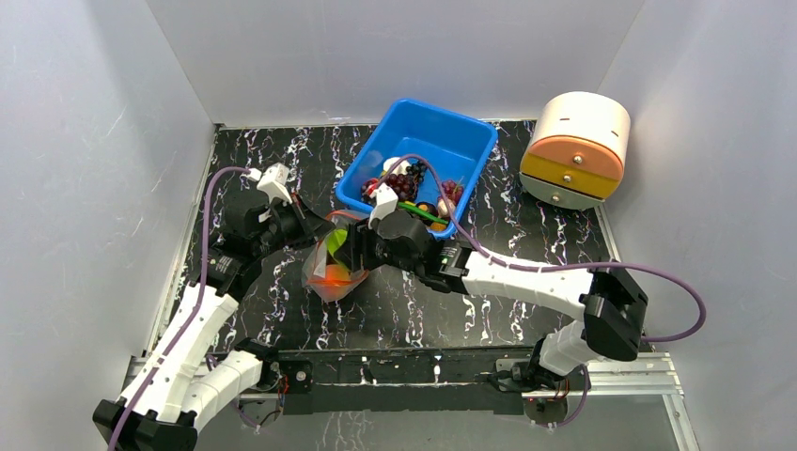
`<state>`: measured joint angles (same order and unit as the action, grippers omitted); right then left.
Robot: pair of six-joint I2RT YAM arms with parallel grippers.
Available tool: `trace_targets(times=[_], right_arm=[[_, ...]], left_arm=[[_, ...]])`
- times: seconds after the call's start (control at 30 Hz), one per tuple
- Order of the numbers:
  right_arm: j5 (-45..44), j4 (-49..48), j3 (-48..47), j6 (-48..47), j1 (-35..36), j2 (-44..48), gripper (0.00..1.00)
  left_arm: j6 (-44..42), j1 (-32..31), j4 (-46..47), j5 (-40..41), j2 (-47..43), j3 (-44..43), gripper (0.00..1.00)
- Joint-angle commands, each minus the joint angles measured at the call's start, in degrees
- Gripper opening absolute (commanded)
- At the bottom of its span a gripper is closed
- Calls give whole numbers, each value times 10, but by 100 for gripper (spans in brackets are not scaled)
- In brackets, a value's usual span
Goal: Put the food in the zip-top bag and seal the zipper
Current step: Place the fake fruit in the zipper food storage bag.
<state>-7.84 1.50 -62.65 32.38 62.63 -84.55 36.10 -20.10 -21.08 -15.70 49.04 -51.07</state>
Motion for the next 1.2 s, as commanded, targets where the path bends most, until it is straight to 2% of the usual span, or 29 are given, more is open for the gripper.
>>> trace_targets(times=[0.0, 0.13, 0.27, 0.4, 0.57, 0.87, 1.03, 1.17], right_arm=[[-22, 5, -51, 47, 1, 3, 43], [-20, -25, -31, 76, 1, 22, 46], [-49, -16, -13, 90, 1, 33, 49], [-68, -8, 0, 94, 1, 45, 59], [-75, 21, -17, 62, 1, 53, 63], [-22, 18, -14, 24, 1, 98, 64], [43, 62, -56, -57, 1, 114, 65], [38, 98, -77, -108, 0, 129, 66]], left_arm=[[35, -2, -13, -8, -14, -38, 0], [58, -3, -11, -6, -14, -43, 0], [80, -2, -7, -3, -19, -45, 0], [84, -3, -4, -1, -21, -47, 0], [78, -2, -13, 3, -9, -57, 0], [71, -2, -19, 13, -9, -56, 0], [49, -2, -10, 18, -25, -40, 0], [27, -3, 14, 21, -50, -14, 0]])
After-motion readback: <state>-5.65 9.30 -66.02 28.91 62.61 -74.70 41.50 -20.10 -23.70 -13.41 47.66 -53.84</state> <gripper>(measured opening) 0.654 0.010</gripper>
